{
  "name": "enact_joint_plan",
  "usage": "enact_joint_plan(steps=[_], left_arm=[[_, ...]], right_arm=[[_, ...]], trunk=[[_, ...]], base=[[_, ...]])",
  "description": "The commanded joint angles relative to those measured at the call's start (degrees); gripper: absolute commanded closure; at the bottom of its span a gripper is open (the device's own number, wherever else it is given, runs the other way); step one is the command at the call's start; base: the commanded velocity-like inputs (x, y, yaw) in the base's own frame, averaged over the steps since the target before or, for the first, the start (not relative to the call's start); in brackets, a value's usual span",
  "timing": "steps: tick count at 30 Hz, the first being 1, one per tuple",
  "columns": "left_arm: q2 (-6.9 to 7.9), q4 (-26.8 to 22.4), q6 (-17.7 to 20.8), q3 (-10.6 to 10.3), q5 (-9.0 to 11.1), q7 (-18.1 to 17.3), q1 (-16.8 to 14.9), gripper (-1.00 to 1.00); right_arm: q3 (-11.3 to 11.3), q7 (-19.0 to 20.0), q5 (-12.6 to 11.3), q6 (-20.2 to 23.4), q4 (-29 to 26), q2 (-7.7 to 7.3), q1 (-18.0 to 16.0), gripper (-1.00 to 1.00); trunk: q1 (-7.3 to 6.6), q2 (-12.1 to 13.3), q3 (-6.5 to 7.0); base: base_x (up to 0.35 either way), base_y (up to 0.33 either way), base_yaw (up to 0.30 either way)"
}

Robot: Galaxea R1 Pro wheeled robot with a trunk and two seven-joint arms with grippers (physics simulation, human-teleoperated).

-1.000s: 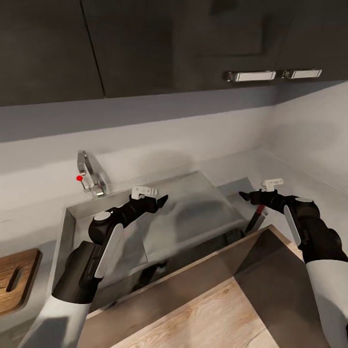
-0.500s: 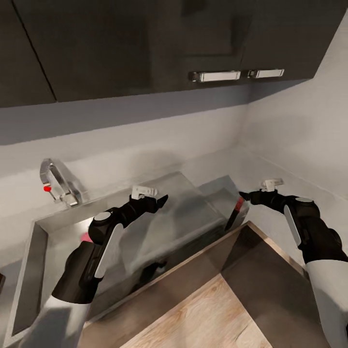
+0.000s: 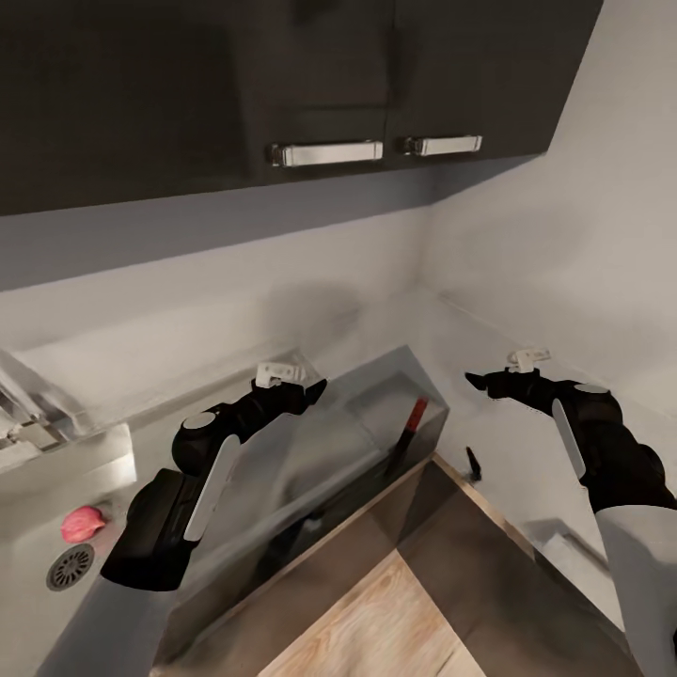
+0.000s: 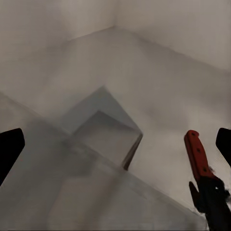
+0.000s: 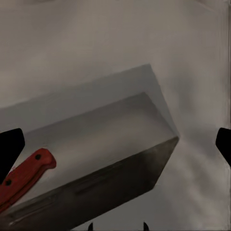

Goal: In the kitchen, take the Vidalia onion out of the sink, dice it on the chopping board with the paring knife, put the diced onion into the bowl on the countertop, then place both the paring knife and the chopping board into the sink.

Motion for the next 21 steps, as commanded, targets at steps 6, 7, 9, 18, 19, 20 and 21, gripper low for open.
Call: enact_joint_plan(steps=[6,7,9,18,19,20,21], left_arm=[[-0.04,0.0,0.4,0.1,0.1,-0.1,-0.1,-1.0],[-0.04,0.0,0.3,0.1,0.1,-0.1,-0.1,-1.0],[-0.04,0.0,0.4,0.1,0.1,-0.1,-0.1,-1.0],[-0.04,0.0,0.3,0.1,0.1,-0.1,-0.1,-1.0],[-0.04,0.0,0.3,0.1,0.1,-0.1,-0.1,-1.0],[-0.04,0.0,0.3,0.1,0.1,-0.2,-0.1,-1.0],[-0.04,0.0,0.3,0.0,0.1,-0.2,-0.1,-1.0]], right_arm=[[-0.1,0.3,0.1,0.4,-0.1,-0.01,0.0,-1.0],[-0.1,0.3,0.1,0.4,-0.1,-0.01,0.0,-1.0],[-0.1,0.3,0.1,0.5,-0.1,-0.01,0.0,-1.0],[-0.1,0.3,0.1,0.5,-0.3,-0.01,0.0,-1.0],[-0.1,0.3,0.1,0.5,-0.6,-0.01,0.0,-1.0],[-0.1,0.3,0.1,0.5,-0.7,-0.01,0.0,-1.0],[-0.2,0.3,0.1,0.5,-0.7,-0.01,0.0,-1.0]], trunk=[[0.06,-0.1,-0.11],[0.06,-0.1,-0.11],[0.06,-0.1,-0.11],[0.06,-0.1,-0.11],[0.06,-0.1,-0.11],[0.06,-0.1,-0.11],[0.06,-0.1,-0.11]], base=[[0.163,-0.143,0.001],[0.155,-0.118,0.091],[0.156,-0.117,0.126],[0.044,-0.032,0.193],[0.003,-0.002,0.047],[0.002,-0.001,0.03],[0.001,-0.001,0.019]])
